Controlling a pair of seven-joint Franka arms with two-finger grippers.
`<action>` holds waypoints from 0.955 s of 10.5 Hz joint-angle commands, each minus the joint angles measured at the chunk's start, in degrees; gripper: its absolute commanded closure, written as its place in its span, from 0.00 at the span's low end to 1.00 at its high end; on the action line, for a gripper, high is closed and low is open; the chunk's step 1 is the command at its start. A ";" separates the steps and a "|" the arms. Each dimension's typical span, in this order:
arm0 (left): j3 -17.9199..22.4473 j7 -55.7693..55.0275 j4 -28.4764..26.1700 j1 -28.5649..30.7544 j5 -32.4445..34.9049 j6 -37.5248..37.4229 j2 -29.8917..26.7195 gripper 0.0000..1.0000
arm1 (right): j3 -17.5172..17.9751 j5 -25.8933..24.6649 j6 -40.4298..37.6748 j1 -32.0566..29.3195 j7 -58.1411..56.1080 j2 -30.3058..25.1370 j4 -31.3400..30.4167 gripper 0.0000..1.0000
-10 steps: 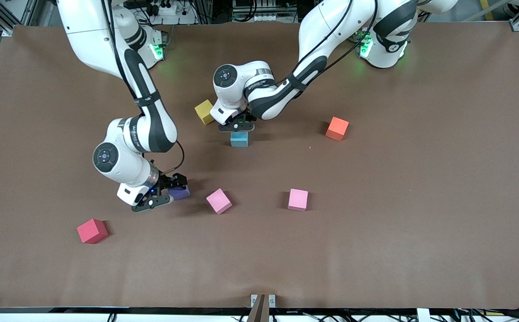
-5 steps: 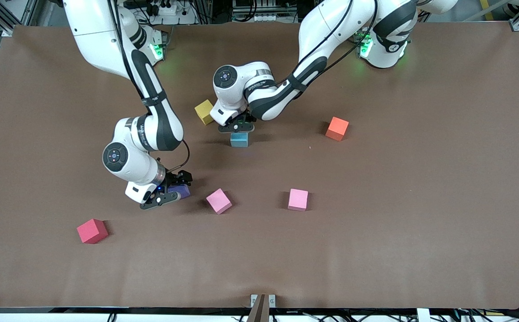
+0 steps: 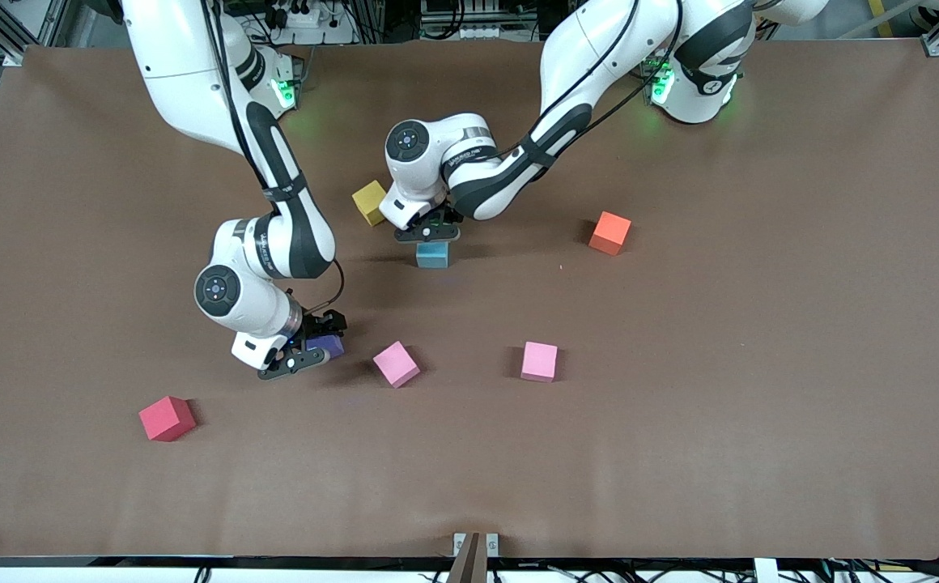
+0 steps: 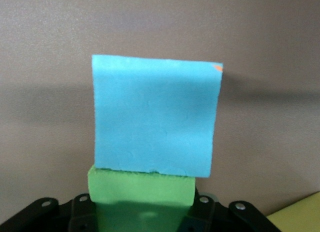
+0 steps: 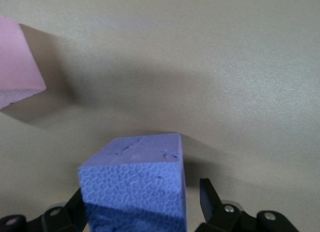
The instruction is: Arrange blocks into number 1
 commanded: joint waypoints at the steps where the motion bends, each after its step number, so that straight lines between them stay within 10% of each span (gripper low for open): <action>1: 1.17 -2.02 1.68 -1.50 -1.04 -0.75 0.79 0.00 | -0.93 -0.41 -0.53 -0.13 -0.05 -0.67 -0.09 0.55; 10: 0.73 -6.24 1.33 -0.81 -0.86 -7.49 -7.81 0.00 | -0.67 0.03 -5.98 -0.40 11.55 -10.50 -5.35 0.59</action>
